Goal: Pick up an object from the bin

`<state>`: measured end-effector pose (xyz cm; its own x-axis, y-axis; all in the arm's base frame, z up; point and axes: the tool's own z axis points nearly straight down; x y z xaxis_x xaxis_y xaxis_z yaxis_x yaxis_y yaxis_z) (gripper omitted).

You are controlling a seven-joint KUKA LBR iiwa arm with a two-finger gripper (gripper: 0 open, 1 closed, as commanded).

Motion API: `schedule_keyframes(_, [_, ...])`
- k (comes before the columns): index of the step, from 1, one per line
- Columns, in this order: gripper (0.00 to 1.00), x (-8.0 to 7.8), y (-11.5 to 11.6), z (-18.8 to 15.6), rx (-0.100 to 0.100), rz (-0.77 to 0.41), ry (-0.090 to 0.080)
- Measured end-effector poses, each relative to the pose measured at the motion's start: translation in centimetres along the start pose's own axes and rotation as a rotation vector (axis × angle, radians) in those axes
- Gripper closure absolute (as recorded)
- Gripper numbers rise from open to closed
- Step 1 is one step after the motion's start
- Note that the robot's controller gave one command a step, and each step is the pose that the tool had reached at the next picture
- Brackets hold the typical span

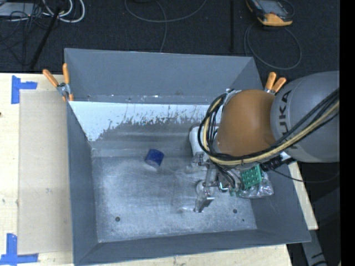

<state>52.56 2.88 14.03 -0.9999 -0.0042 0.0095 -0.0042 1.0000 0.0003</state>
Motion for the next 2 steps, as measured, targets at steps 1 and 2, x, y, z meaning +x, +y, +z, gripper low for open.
schedule_keyframes(1, [0.0,-3.7,-5.3,6.7,-0.004,-0.206,-0.009])
schedule_keyframes(2, [0.0,-4.9,-7.0,4.0,-0.003,-0.034,-0.008])
